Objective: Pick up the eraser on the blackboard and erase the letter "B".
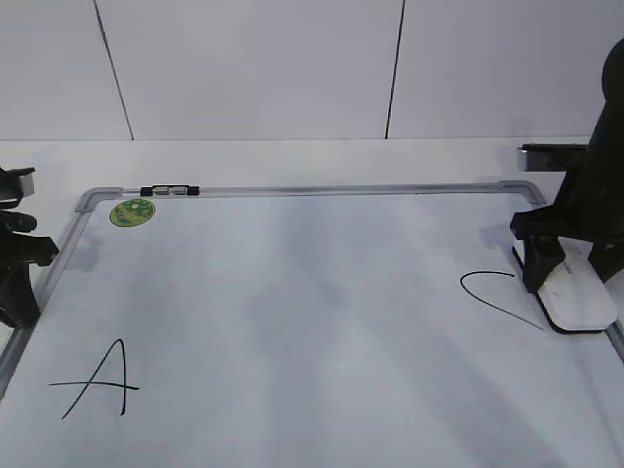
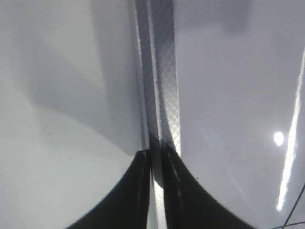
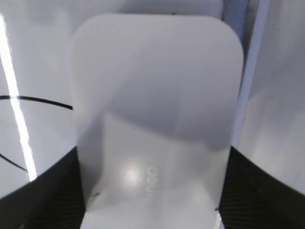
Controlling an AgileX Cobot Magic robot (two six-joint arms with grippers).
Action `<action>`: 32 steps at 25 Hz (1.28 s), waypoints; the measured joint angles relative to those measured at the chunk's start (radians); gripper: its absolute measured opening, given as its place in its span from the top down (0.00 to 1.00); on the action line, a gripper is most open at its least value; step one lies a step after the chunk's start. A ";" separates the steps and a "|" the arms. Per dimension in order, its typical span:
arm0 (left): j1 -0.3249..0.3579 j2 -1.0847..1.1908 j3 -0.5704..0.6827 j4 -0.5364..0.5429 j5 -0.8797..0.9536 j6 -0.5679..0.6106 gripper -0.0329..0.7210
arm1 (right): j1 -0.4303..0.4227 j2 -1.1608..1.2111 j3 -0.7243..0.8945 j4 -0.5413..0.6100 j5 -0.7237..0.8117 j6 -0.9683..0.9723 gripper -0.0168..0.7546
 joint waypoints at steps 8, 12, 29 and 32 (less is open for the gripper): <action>0.000 0.000 0.000 -0.002 0.001 0.000 0.89 | 0.000 0.006 0.000 0.002 0.013 0.010 0.18; 0.000 0.000 0.000 -0.006 0.001 0.000 0.89 | 0.000 0.008 0.000 0.006 0.015 0.013 0.14; 0.000 0.000 0.000 -0.007 0.001 0.000 0.89 | 0.000 0.008 -0.137 0.018 0.091 0.033 0.16; 0.000 0.000 0.000 -0.007 0.001 0.000 0.89 | 0.000 -0.006 -0.152 0.033 0.091 0.038 0.16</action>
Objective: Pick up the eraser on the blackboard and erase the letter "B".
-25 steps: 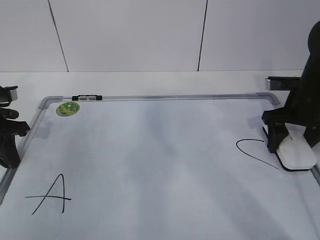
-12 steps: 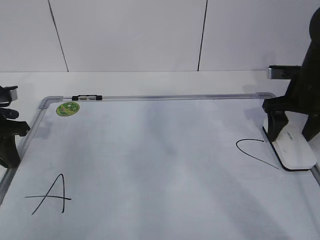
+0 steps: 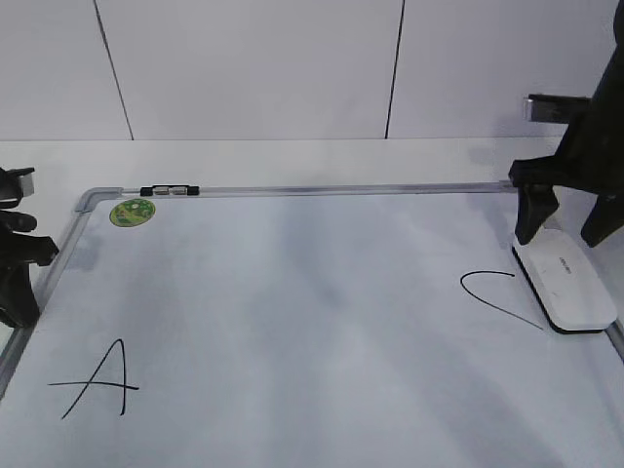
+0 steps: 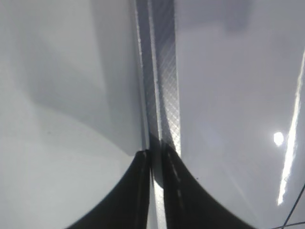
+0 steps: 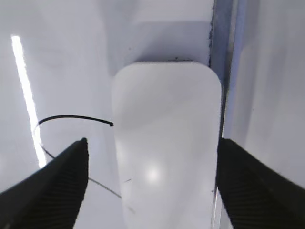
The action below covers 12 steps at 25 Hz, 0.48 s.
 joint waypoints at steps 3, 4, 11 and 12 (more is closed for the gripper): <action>0.000 0.000 0.000 0.000 0.000 0.000 0.89 | 0.000 -0.046 -0.002 0.020 0.004 0.011 0.17; 0.000 0.000 0.000 0.000 0.000 0.000 0.89 | 0.000 -0.060 -0.002 0.024 0.007 0.011 0.18; 0.000 0.000 0.000 -0.002 0.000 0.000 0.89 | 0.000 -0.181 -0.002 0.037 0.011 0.011 0.21; 0.000 0.000 0.000 -0.002 0.000 0.000 0.89 | 0.000 -0.200 -0.002 0.037 0.013 0.011 0.21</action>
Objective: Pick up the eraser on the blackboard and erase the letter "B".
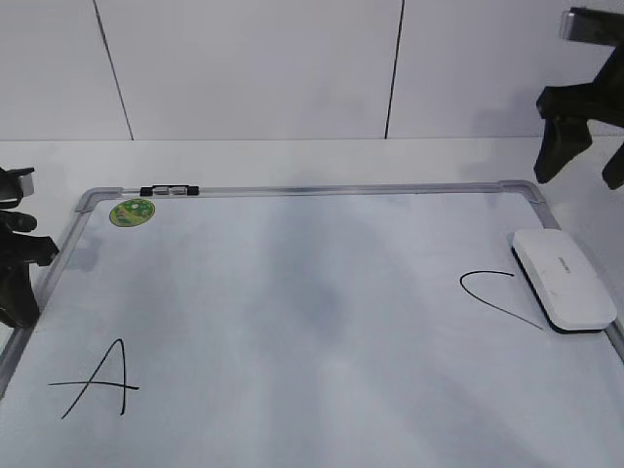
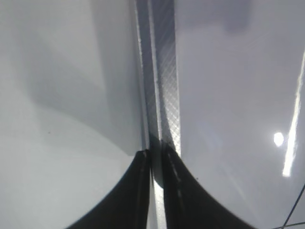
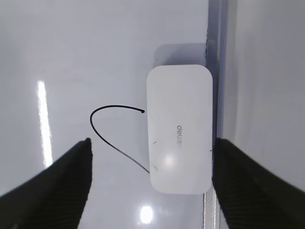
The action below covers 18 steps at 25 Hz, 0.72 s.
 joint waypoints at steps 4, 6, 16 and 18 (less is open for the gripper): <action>0.000 0.000 0.000 0.000 0.000 -0.002 0.84 | 0.000 -0.057 0.000 0.002 0.001 0.007 0.21; 0.000 0.002 0.000 0.002 0.000 -0.002 0.79 | 0.000 -0.075 0.000 0.004 0.004 0.007 0.21; 0.000 0.004 -0.087 0.002 0.068 -0.008 0.60 | 0.000 -0.150 0.000 0.023 0.006 0.009 0.22; 0.000 0.001 -0.121 0.002 0.102 -0.015 0.60 | 0.000 -0.174 0.000 0.027 0.009 0.009 0.22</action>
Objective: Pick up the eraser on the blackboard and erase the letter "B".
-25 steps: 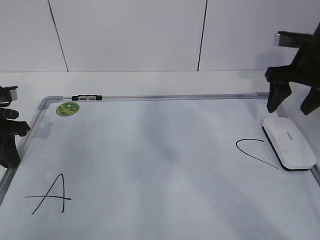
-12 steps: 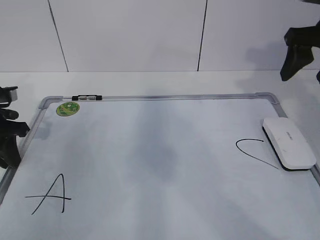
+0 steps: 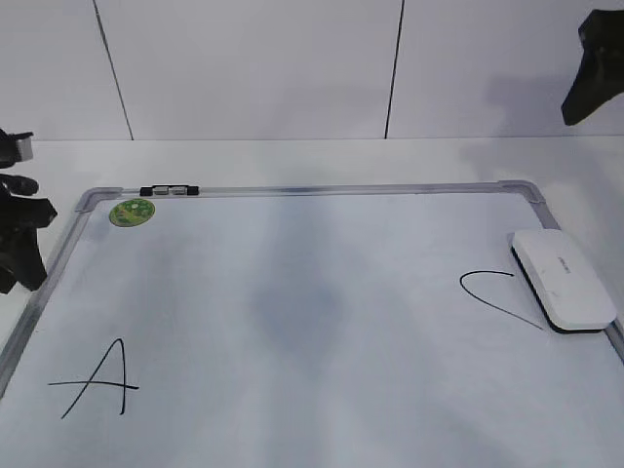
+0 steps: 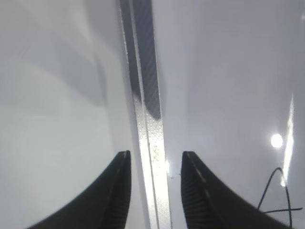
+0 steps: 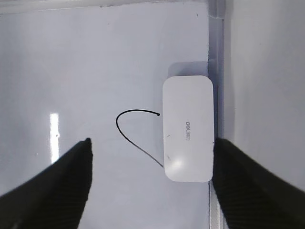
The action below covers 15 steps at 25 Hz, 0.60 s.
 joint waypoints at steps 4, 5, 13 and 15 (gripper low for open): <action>0.000 -0.026 -0.050 0.004 0.083 -0.021 0.61 | 0.000 -0.054 0.000 0.004 0.004 0.000 0.22; 0.000 -0.028 -0.058 0.004 0.105 -0.023 0.61 | 0.000 -0.068 0.000 0.004 0.006 0.000 0.22; 0.000 -0.046 -0.074 0.033 0.141 -0.063 0.62 | 0.000 -0.210 0.033 0.032 0.018 0.000 0.22; 0.000 -0.066 -0.072 0.033 0.142 -0.066 0.62 | 0.000 -0.255 0.080 0.043 0.018 0.001 0.22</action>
